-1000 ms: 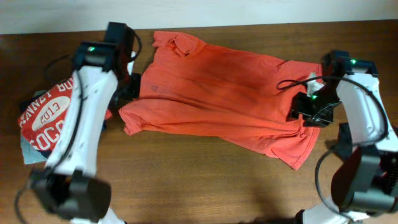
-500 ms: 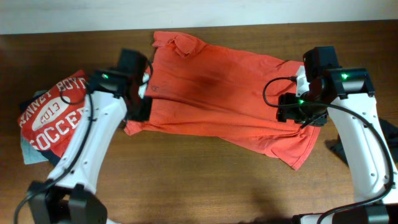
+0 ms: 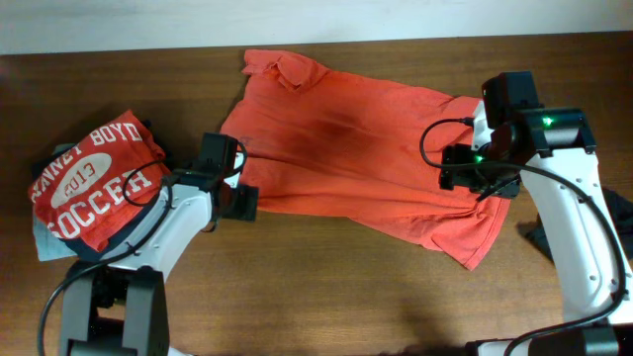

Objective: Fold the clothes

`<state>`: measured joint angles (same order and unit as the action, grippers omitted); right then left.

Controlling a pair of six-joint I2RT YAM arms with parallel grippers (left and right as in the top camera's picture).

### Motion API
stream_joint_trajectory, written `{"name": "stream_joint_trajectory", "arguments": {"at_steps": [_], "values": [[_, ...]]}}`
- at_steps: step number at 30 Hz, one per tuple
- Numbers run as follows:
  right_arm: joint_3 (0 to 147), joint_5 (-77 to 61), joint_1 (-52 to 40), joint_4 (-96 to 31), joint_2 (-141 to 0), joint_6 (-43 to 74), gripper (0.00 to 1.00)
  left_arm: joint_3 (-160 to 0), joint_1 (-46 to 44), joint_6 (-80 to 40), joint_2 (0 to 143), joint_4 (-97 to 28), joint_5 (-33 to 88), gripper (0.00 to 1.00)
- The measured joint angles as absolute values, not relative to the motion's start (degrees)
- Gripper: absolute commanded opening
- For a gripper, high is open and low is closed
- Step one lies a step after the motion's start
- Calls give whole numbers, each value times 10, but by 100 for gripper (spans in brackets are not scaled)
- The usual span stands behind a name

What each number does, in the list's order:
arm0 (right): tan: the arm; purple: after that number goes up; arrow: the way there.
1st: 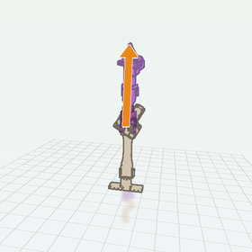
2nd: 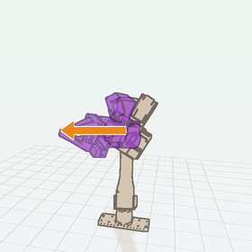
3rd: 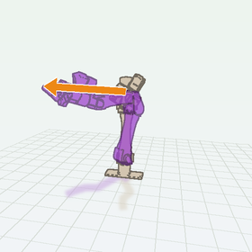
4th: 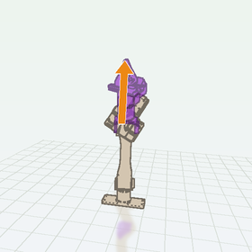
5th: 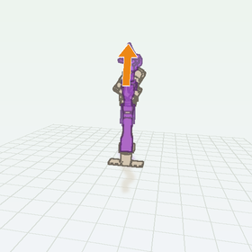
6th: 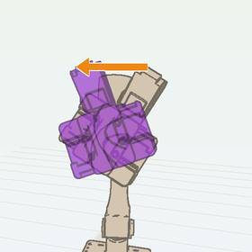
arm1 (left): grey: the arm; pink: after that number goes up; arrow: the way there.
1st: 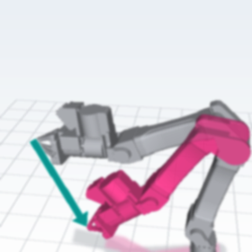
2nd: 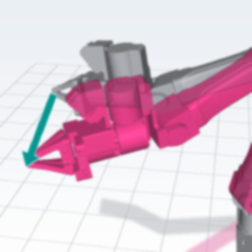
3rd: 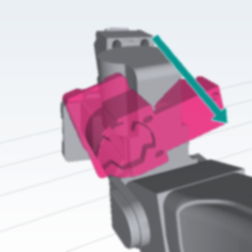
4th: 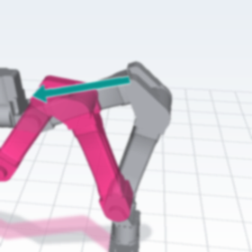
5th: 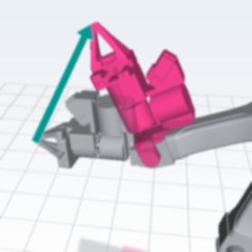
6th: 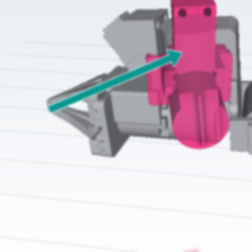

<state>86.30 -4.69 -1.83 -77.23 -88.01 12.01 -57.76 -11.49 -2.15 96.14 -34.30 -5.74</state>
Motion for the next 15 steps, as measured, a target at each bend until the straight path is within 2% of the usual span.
{"name": "stream_joint_trajectory", "arguments": {"at_steps": [3, 4, 7, 9, 10, 11, 13, 14, 15], "values": [[863, -45, -18, -771, -880, 120, 72, -575, -115, -19, 961, -307, -57, 90], [863, -45, -18, -771, -880, 121, 72, -575, -115, -19, 962, -298, -57, 84], [863, -45, -18, -771, -880, 120, 72, -575, -115, -15, 968, -287, -57, 79], [863, -45, -18, -771, -880, 120, 72, -575, -115, -11, 982, -284, -57, 68], [863, -45, -18, -771, -880, 120, 72, -575, -115, -9, 991, -283, -57, 61], [863, -45, -18, -769, -880, 120, 72, -575, -115, -8, 1000, -282, -57, 40], [863, -45, -18, -767, -880, 120, 72, -575, -115, -8, 1020, -278, -58, 11], [863, -45, -18, -766, -880, 120, 72, -574, -115, -5, 1025, -277, -60, 3], [863, -45, -18, -767, -880, 120, 72, -575, -115, -3, 1026, -278, -61, 0]]}}
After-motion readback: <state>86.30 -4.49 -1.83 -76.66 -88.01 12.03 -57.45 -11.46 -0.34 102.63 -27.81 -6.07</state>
